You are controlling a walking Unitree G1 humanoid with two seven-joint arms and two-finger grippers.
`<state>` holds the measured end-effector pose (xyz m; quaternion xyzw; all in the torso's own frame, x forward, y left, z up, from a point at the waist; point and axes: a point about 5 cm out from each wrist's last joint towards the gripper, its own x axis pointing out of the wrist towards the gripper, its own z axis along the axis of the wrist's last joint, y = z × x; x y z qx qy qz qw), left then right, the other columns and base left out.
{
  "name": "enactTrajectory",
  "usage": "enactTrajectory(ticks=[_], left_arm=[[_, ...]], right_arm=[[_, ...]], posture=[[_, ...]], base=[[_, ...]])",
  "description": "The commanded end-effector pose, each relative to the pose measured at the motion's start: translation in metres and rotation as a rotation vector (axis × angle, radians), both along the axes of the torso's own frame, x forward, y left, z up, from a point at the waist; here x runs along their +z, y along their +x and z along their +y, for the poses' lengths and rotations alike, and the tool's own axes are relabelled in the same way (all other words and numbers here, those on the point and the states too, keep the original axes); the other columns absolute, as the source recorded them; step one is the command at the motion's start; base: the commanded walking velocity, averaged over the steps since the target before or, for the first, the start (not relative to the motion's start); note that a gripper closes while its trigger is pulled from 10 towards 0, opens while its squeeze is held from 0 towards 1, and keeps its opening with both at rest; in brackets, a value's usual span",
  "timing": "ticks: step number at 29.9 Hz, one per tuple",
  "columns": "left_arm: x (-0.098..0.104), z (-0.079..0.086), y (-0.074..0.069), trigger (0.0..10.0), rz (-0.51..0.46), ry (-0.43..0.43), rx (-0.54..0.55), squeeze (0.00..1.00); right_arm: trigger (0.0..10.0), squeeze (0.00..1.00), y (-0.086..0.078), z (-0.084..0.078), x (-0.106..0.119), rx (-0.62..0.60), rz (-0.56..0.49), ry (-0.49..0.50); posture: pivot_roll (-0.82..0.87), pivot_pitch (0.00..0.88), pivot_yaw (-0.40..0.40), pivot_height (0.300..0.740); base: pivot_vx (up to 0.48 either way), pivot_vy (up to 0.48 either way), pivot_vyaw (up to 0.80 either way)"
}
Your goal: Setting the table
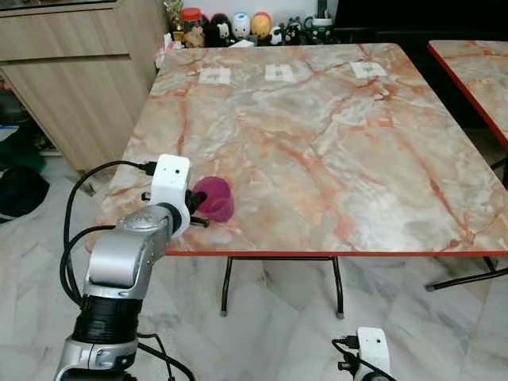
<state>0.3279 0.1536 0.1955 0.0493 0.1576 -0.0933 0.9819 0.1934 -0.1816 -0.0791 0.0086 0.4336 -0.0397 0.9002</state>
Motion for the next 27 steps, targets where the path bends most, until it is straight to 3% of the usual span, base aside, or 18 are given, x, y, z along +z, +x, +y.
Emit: enactTrajectory(ticks=[1,20,27], left_arm=[[0.002,0.003,0.001,0.0,-0.001,-0.001,0.014,0.0],[-0.005,0.0,-0.005,0.0,0.033,0.029,-0.043,0.0],[0.005,0.003,-0.003,0.0,-0.113,0.071,-0.008,0.0]], right_arm=[[10.0,0.0,-0.005,0.001,-0.003,-0.011,0.022,0.006],[10.0,0.0,-0.004,0.0,-0.003,-0.008,0.023,0.003],[10.0,0.0,-0.005,0.0,-0.003,-0.007,0.023,0.003]], posture=[[0.07,0.107,0.023,0.74],[0.07,0.108,0.019,0.74],[0.07,0.107,0.019,0.74]], base=[[0.0,0.0,0.0],[0.0,0.0,0.0],[0.0,0.0,0.0]])
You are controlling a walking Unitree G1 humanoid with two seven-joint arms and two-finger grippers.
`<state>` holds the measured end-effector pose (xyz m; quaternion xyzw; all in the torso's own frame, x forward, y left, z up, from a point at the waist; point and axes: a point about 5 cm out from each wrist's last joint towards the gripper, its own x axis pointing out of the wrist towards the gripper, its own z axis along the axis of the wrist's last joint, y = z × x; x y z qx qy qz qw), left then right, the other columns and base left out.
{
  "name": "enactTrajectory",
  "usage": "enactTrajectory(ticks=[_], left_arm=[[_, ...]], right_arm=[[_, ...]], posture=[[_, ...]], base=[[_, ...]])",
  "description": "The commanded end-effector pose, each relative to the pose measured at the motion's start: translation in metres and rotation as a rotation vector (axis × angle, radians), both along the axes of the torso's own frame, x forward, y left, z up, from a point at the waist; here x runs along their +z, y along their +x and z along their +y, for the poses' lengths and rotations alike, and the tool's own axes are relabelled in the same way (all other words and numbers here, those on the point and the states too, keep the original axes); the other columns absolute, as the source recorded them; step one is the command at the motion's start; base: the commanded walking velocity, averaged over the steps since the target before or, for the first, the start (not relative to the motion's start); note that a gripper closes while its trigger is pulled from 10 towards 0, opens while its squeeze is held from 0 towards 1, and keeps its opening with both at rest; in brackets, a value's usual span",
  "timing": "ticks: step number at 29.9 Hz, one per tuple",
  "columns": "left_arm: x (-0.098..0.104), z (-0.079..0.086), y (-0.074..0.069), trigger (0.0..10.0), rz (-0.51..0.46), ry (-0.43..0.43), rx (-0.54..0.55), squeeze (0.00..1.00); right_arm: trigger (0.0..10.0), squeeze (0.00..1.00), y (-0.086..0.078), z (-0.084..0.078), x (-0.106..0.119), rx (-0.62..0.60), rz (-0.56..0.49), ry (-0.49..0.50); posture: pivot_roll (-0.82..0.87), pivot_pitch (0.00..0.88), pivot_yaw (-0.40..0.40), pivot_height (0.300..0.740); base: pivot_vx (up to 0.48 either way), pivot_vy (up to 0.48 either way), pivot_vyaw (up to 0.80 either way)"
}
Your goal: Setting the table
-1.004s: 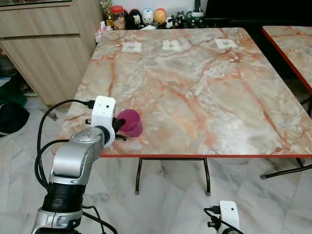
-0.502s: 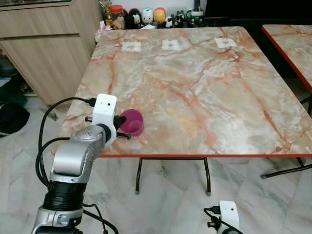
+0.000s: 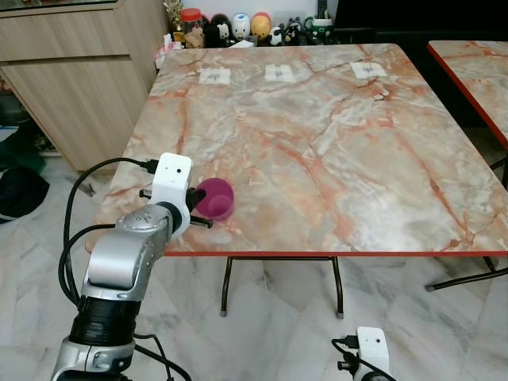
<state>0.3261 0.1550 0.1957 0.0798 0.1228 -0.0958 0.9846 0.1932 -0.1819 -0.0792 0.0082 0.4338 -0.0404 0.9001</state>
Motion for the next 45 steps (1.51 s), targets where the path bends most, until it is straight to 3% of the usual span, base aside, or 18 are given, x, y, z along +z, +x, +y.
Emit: enactTrajectory(ticks=[1,2,4,7,11,12,13,14,15,20,25,45], left_arm=[[0.009,0.001,-0.002,0.0,-0.091,0.003,0.009,0.0],[0.011,0.001,-0.003,0.0,-0.116,-0.003,0.009,0.0],[0.021,0.006,-0.007,0.0,-0.256,-0.054,0.053,0.0],[0.027,0.014,-0.013,0.0,-0.356,-0.079,0.115,0.0],[0.023,0.026,-0.022,0.0,-0.444,-0.033,0.19,0.0],[0.021,0.028,-0.024,4.7,-0.453,-0.032,0.208,0.0],[0.019,0.032,-0.026,4.7,-0.463,-0.05,0.233,0.0],[0.016,0.035,-0.03,10.0,-0.475,-0.055,0.253,0.0],[0.003,0.042,-0.04,10.0,-0.495,-0.047,0.276,0.0],[-0.006,0.049,-0.049,10.0,-0.514,-0.077,0.337,0.0],[-0.001,0.046,-0.047,10.0,-0.56,-0.052,0.335,0.0],[-0.001,0.04,-0.042,10.0,-0.563,-0.059,0.309,0.0]], right_arm=[[10.0,0.0,-0.004,0.0,-0.003,-0.006,0.022,0.004],[10.0,0.0,-0.005,0.0,-0.003,-0.006,0.022,0.004],[10.0,0.0,-0.005,0.0,-0.003,-0.006,0.024,0.003],[10.0,0.0,-0.005,0.0,-0.003,-0.005,0.024,0.002],[10.0,0.0,-0.005,-0.001,-0.003,-0.002,0.025,0.001],[10.0,0.0,-0.005,-0.001,-0.003,-0.001,0.026,0.001],[10.0,0.0,-0.005,-0.001,-0.003,-0.001,0.025,0.001],[10.0,0.0,-0.005,-0.001,-0.003,-0.002,0.026,0.001],[10.0,0.0,-0.005,-0.001,-0.003,-0.004,0.025,0.001],[10.0,0.0,-0.006,-0.002,-0.003,-0.001,0.028,-0.003],[10.0,0.0,-0.007,-0.003,-0.003,0.005,0.031,-0.006],[10.0,0.0,-0.009,-0.002,-0.004,0.005,0.031,-0.001]], posture=[[0.07,0.107,0.019,0.74],[0.07,0.107,0.019,0.74],[0.07,0.106,0.018,0.74],[0.07,0.106,0.016,0.74],[0.07,0.103,0.014,0.74],[0.07,0.102,0.015,0.74],[0.07,0.102,0.015,0.74],[0.07,0.098,0.017,0.74],[0.06,0.096,0.017,0.74],[0.06,0.089,0.012,0.74],[0.06,0.078,0.012,0.74],[0.05,0.046,0.021,0.74]], base=[[0.0,0.0,0.0],[0.0,0.0,0.0],[0.0,0.0,0.0],[0.0,0.0,0.0],[0.0,0.0,0.0],[0.0,0.0,0.0],[0.0,0.0,0.0],[0.0,0.0,0.0],[0.0,0.0,0.0],[0.0,0.0,0.0],[0.0,0.0,0.0],[0.0,-0.478,0.08]])
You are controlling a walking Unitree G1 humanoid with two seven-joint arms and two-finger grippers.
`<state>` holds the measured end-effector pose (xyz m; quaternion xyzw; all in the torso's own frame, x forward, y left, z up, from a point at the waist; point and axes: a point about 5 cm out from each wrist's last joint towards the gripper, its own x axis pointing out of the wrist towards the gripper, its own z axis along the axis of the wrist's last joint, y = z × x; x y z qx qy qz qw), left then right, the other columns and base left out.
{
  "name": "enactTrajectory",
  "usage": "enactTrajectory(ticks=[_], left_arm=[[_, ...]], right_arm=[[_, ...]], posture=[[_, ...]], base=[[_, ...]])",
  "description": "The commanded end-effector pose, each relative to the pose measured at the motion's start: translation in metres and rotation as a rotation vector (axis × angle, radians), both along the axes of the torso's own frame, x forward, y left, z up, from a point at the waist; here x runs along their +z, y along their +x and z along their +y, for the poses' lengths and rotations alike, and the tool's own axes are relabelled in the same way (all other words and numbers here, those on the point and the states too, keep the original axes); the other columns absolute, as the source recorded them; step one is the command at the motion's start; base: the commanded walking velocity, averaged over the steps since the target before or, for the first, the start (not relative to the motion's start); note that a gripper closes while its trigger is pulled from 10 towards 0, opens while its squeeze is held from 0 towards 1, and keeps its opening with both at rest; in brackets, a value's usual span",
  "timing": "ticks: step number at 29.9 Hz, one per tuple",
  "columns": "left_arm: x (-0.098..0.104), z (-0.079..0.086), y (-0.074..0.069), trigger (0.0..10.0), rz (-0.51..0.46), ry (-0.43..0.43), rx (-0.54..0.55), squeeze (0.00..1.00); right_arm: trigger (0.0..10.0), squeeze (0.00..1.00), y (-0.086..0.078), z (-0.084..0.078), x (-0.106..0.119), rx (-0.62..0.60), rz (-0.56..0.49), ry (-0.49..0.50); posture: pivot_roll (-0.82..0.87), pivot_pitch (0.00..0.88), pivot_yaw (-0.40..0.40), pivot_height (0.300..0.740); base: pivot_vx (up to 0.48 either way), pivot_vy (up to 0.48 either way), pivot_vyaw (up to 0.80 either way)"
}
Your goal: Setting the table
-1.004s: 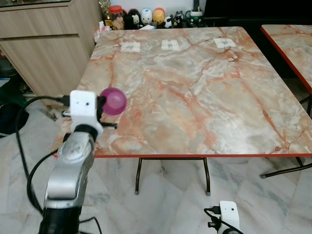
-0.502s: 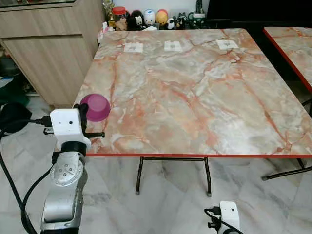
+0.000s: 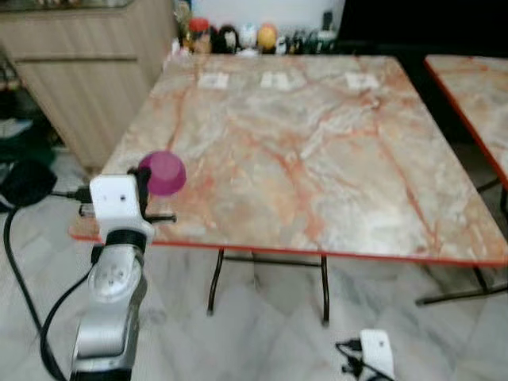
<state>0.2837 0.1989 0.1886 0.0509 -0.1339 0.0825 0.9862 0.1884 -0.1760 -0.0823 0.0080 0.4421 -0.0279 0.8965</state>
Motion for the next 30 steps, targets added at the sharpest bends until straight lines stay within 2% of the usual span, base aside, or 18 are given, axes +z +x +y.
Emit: enactTrajectory(ticks=[1,30], left_arm=[[0.0061,-0.0033,0.0012,10.0,-0.024,0.011,-0.011,0.0],[0.0154,0.0013,0.0063,10.0,-0.035,0.029,-0.014,0.0]], right_arm=[[10.0,0.0,-0.004,-0.008,-0.0012,-0.016,0.013,-0.014],[10.0,0.0,-0.0001,-0.0065,0.0006,-0.038,-0.002,-0.006]], posture=[[0.05,0.046,0.021,0.74],[0.04,0.099,0.026,0.74]], base=[[0.0,-0.48,0.0],[0.0,-0.48,0.0]])
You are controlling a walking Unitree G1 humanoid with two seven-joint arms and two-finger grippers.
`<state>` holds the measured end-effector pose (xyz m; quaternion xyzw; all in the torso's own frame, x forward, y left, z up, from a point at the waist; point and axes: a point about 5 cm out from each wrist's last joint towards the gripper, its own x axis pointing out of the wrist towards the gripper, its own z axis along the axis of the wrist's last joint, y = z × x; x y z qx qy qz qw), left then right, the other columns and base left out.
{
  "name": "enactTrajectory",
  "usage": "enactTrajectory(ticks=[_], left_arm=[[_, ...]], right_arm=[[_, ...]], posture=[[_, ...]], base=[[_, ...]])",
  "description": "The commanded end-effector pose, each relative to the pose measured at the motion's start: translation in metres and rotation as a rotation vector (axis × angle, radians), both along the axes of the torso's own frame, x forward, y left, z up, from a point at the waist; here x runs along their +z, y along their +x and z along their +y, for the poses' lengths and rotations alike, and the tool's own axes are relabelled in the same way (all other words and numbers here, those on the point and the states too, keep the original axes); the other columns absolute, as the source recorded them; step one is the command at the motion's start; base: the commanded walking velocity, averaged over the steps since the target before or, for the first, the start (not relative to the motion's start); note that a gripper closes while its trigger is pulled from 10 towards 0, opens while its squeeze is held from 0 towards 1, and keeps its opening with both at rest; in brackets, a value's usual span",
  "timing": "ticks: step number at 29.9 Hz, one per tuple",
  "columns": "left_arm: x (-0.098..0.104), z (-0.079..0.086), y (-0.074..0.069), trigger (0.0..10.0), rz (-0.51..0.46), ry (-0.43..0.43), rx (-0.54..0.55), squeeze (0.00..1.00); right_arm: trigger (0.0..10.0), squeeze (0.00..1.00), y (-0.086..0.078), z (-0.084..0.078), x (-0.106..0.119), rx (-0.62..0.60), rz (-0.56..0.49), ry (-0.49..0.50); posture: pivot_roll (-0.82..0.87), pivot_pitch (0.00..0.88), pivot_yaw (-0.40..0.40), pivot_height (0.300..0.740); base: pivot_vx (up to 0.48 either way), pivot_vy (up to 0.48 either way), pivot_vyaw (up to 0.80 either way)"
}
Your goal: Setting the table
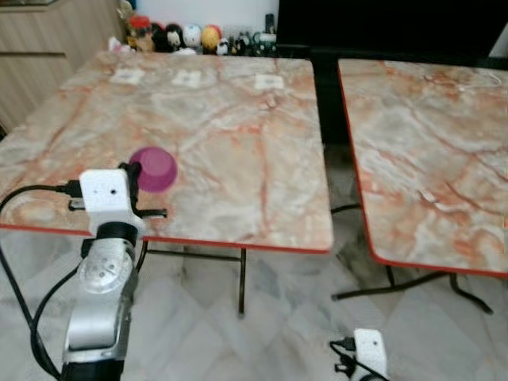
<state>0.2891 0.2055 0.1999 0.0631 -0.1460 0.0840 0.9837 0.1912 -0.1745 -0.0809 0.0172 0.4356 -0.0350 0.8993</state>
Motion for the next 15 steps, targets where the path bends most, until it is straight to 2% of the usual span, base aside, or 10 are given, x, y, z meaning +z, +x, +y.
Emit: enactTrajectory(ticks=[1,15], left_arm=[[0.0042,-0.0053,0.0008,10.0,-0.011,0.004,-0.018,0.0],[0.0072,-0.005,0.0006,10.0,-0.018,0.014,-0.025,0.0]], right_arm=[[10.0,0.0,-0.0029,-0.0079,-0.0008,-0.019,0.013,-0.015],[10.0,0.0,-0.0024,-0.0071,-0.0006,-0.022,0.01,-0.012]], posture=[[0.04,0.099,0.026,0.74],[0.04,0.101,0.028,0.74]], base=[[0.0,-0.48,0.0],[0.0,-0.48,0.0]])
